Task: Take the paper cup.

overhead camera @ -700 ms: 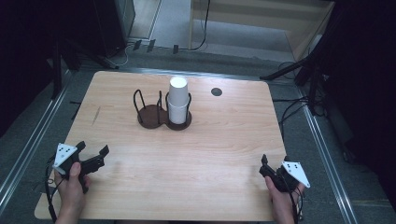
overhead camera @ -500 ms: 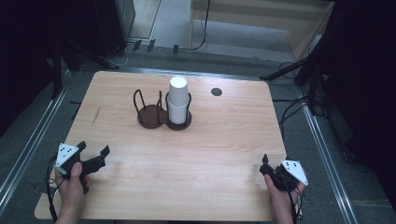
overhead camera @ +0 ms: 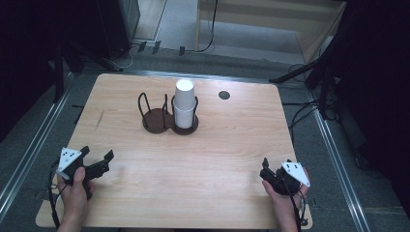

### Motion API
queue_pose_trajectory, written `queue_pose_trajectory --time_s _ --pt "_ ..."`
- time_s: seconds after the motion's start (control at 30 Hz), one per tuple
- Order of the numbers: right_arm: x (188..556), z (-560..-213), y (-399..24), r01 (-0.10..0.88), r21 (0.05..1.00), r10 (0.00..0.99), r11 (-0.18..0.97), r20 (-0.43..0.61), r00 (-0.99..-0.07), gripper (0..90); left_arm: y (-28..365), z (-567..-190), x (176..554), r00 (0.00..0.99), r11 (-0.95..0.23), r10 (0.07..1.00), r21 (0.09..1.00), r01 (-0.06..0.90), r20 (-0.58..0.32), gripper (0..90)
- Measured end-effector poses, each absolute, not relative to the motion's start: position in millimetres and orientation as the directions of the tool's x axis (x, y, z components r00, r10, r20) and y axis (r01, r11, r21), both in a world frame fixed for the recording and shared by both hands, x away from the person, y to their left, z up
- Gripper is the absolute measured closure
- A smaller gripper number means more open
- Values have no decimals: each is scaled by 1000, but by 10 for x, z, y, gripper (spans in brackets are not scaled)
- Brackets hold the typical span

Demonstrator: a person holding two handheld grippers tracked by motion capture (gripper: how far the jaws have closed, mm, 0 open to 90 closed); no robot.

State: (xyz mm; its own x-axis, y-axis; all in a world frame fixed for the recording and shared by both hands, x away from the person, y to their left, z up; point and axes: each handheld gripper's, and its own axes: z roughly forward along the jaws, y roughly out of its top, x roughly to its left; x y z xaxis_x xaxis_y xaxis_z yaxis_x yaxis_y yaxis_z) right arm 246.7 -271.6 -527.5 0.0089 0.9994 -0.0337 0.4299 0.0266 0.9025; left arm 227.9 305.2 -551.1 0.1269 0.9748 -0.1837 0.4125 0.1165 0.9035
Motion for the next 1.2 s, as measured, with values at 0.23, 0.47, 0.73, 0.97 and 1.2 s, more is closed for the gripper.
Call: queue_pose_trajectory --time_s 0.23,0.47,0.73,0.97,1.2 --pt "2512 -5185 -2449 420 905 997 72 -54 -53 199 3039 -5509 2292 128 107 976 900 422 -176 79" --pt "2551 -5093 -2313 405 912 996 67 -36 -83 189 3035 -5509 2296 130 104 976 900 424 -174 79" --pt "2606 -4957 -2189 372 925 990 78 -28 -139 179 3035 -5509 2298 130 100 977 898 428 -171 79" --pt "2664 -4882 -2046 357 930 986 87 -29 -165 175 3036 -5509 2298 132 101 976 898 427 -172 82" --pt "2720 -4814 -1859 345 933 980 100 -32 -197 141 3038 -5511 2304 130 106 975 897 430 -178 81"
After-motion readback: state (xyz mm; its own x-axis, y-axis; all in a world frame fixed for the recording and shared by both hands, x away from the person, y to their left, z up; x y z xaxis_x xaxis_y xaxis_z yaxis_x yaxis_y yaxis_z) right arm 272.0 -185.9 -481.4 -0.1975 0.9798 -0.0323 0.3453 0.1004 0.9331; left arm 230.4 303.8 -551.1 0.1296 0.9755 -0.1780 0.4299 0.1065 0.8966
